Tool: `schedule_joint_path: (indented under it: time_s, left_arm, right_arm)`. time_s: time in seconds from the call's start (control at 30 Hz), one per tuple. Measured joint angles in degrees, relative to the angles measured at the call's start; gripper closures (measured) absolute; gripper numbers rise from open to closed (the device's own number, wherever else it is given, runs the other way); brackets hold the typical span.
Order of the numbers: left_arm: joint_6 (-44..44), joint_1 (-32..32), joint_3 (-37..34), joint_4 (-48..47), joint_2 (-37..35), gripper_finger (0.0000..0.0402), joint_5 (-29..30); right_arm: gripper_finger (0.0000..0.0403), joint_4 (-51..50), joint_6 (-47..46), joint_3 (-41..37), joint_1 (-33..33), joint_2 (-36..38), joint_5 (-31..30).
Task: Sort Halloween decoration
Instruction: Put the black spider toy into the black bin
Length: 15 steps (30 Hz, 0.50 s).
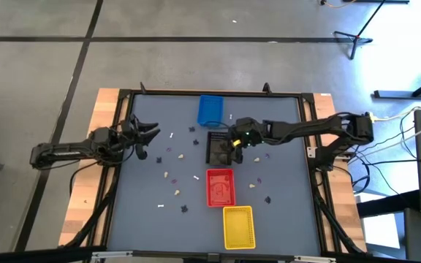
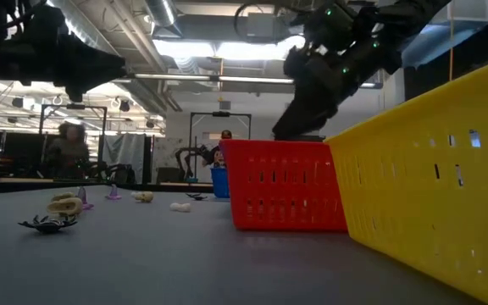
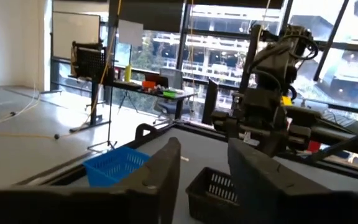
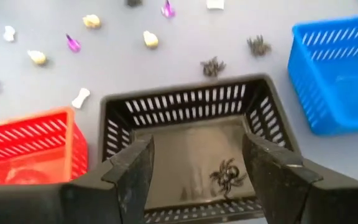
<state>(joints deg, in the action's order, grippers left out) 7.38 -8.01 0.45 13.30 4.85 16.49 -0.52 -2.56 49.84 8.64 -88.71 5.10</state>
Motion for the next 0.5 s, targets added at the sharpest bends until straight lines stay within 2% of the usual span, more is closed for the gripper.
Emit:
schedule_joint_path:
  time_s: [0.23,0.5]
  left_arm:
    - [0.0,0.0,1.0,1.6,7.8,0.0241,0.0]
    - [-1.7,0.0,7.5,1.3,19.4,0.0226,0.0]
  right_arm:
    - [0.0161,0.5,0.1,0.0,0.0,2.5,0.0]
    - [0.0161,0.4,0.1,0.0,0.0,2.5,0.0]
